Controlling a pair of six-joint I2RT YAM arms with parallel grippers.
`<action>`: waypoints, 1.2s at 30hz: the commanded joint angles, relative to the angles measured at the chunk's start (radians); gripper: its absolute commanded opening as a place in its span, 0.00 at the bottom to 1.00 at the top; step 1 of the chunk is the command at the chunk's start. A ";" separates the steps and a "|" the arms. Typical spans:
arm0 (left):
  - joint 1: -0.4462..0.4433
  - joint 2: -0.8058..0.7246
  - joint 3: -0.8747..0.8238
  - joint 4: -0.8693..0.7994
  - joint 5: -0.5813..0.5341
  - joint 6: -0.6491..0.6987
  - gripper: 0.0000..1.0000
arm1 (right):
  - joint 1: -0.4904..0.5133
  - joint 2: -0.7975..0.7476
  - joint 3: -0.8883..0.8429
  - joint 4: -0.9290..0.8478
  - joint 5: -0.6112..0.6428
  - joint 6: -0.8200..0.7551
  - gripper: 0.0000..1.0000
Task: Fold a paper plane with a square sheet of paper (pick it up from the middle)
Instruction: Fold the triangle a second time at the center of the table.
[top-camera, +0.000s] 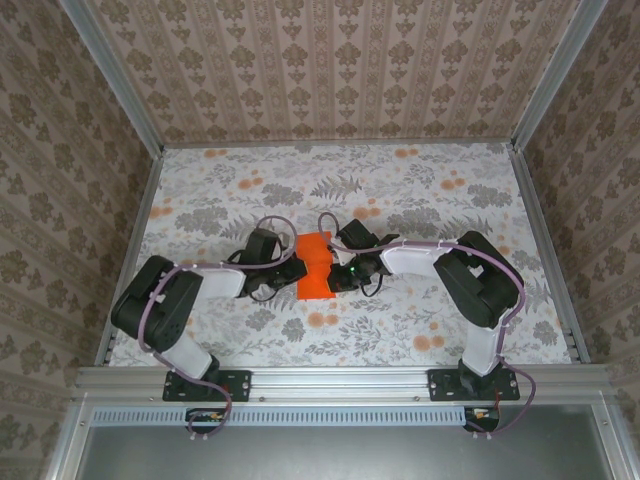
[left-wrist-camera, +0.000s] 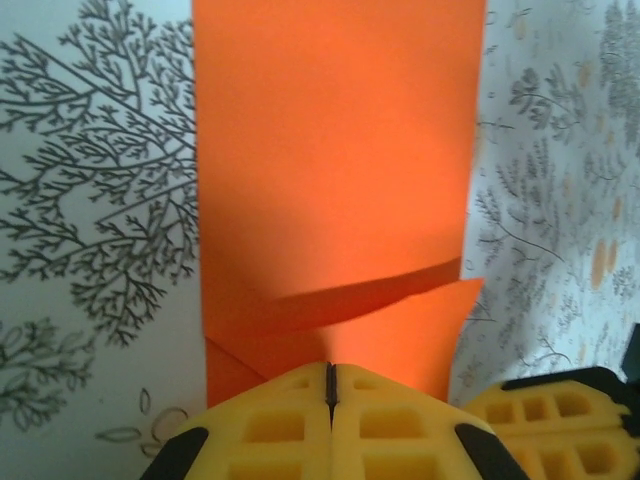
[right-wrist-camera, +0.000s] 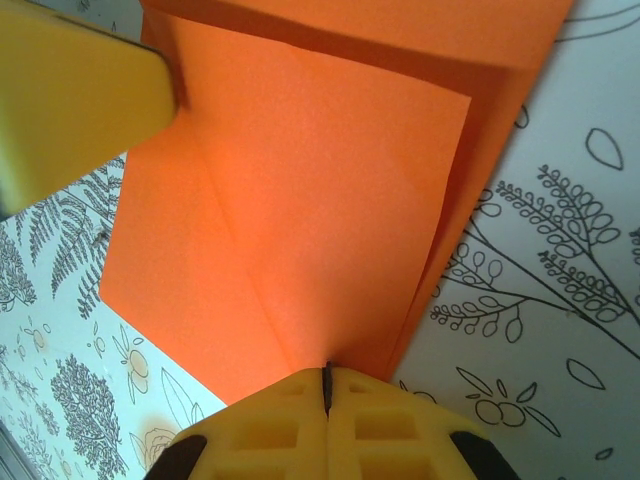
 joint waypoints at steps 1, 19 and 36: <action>-0.001 0.042 0.035 0.003 0.002 0.001 0.05 | 0.003 0.026 -0.048 -0.100 0.013 -0.003 0.00; -0.001 0.069 0.027 -0.143 -0.031 -0.024 0.01 | 0.017 -0.013 0.095 -0.019 -0.090 0.078 0.00; 0.003 0.033 0.009 0.018 0.055 -0.054 0.03 | 0.040 0.139 0.201 -0.087 0.031 0.122 0.00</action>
